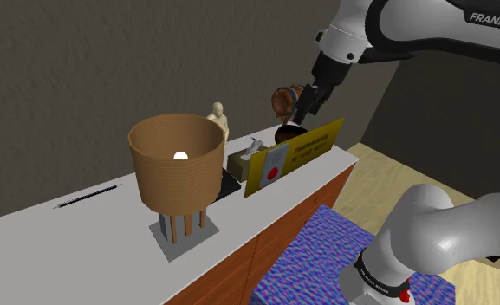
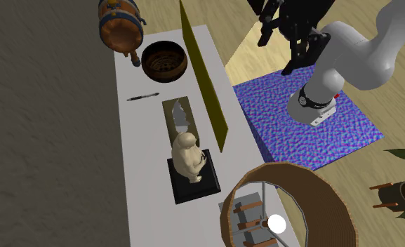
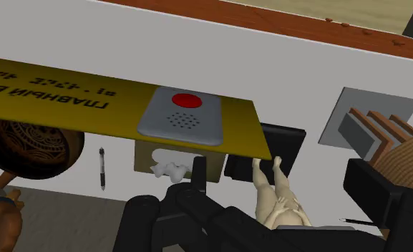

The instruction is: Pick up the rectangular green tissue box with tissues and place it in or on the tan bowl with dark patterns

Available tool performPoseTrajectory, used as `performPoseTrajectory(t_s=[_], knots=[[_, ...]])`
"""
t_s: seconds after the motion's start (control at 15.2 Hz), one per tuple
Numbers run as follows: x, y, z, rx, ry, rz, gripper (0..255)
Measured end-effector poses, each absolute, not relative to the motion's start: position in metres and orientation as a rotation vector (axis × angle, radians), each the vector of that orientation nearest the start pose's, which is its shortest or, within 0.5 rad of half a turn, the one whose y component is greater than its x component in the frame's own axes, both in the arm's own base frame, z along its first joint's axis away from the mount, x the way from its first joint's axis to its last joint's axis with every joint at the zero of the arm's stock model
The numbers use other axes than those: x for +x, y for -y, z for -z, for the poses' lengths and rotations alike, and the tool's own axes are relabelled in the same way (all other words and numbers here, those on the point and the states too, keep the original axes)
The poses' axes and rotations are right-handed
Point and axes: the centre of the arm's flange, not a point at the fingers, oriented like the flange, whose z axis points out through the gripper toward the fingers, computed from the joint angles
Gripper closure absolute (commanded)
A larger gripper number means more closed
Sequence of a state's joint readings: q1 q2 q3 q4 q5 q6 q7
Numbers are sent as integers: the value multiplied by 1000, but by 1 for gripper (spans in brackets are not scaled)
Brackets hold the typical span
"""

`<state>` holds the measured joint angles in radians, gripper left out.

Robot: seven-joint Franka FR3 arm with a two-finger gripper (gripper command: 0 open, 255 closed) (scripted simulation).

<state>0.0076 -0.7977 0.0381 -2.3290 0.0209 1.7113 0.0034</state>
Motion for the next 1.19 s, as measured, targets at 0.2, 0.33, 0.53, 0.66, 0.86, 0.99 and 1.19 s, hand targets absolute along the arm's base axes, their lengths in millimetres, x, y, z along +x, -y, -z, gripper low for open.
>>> performPoseTrajectory(t_s=[0.2,0.33,0.53,0.66,0.86,0.99,1.19], knots=[[326,-16,-610,-3115,-9,289,0],[344,-11,-591,-3088,-96,299,0],[366,3,-563,-3039,-236,317,0],[379,10,-540,-3001,-329,329,0],[401,24,-514,-2940,-465,346,0],[416,33,-492,-2897,-554,357,0],[439,43,-464,-2826,-682,372,0]])
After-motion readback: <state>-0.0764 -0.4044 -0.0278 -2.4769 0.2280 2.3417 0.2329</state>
